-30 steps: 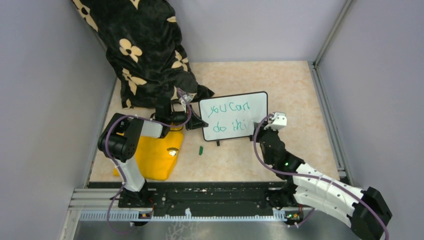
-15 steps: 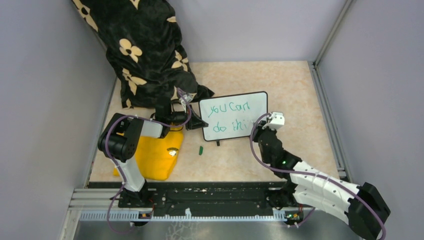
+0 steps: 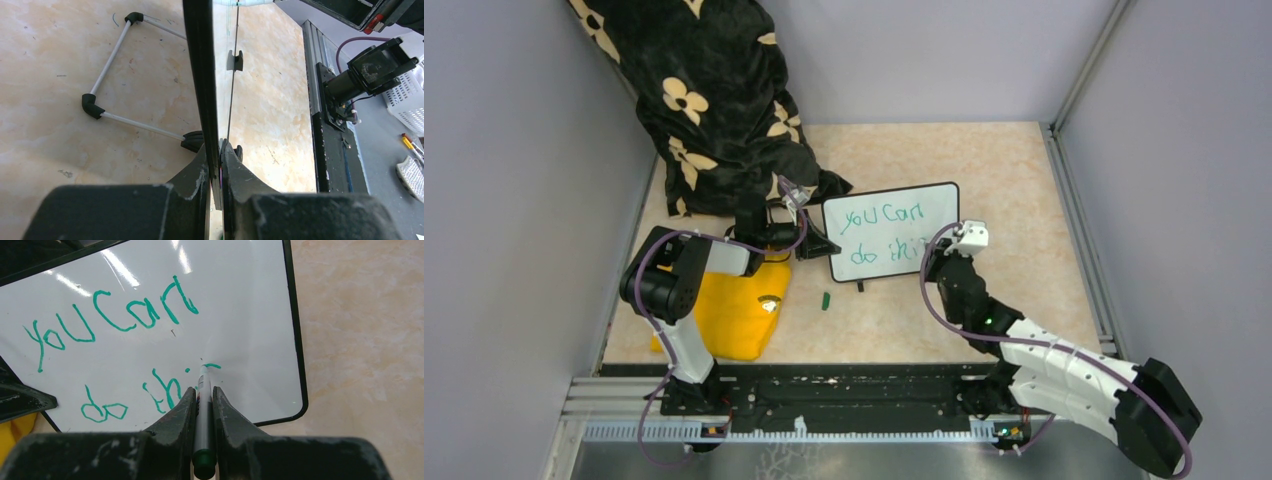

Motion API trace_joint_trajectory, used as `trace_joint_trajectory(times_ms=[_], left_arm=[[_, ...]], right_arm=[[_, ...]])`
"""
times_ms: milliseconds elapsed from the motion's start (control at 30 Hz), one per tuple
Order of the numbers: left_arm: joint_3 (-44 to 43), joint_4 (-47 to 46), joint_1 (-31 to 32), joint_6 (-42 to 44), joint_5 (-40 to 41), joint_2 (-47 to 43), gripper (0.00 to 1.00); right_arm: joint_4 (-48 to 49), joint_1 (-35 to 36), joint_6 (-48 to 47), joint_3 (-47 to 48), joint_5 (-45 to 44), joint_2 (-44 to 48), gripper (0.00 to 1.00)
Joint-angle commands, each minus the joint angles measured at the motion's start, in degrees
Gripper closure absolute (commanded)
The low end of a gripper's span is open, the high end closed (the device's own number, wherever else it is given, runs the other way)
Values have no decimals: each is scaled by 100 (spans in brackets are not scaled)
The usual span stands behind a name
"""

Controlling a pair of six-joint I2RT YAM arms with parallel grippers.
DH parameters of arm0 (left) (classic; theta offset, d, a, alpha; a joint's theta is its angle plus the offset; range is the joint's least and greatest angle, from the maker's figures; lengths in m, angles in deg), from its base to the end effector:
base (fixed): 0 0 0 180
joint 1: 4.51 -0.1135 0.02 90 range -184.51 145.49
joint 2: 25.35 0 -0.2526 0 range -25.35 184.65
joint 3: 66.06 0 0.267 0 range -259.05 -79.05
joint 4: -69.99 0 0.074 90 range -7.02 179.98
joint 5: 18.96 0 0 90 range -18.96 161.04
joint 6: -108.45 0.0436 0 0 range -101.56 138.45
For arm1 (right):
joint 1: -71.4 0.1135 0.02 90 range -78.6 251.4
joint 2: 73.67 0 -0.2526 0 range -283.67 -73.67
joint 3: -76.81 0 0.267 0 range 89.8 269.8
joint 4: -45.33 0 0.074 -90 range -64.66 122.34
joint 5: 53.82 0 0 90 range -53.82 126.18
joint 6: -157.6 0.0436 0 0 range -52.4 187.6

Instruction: Write a sentence on the whiteboard

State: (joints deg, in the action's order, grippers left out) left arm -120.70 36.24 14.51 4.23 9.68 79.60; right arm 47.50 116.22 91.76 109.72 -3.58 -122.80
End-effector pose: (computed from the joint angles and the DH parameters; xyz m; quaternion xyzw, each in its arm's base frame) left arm 0.3152 -0.1491 0.1250 0.3337 0.6760 -0.5390 0.3758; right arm 0.1724 0.1320 0.2038 0.0729 0.7668 0.1067 0.6287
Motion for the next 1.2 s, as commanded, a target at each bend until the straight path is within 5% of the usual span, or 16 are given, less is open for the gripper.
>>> trace_joint_trajectory(times_ms=[0,1167], left_arm=[[43,530,83,543,476,156,100],[42,552,92,552,485,142,100]], right_arm=[[11,-67,134,118,170,-4,100],[-760,-68,479,-282,151,396,100]])
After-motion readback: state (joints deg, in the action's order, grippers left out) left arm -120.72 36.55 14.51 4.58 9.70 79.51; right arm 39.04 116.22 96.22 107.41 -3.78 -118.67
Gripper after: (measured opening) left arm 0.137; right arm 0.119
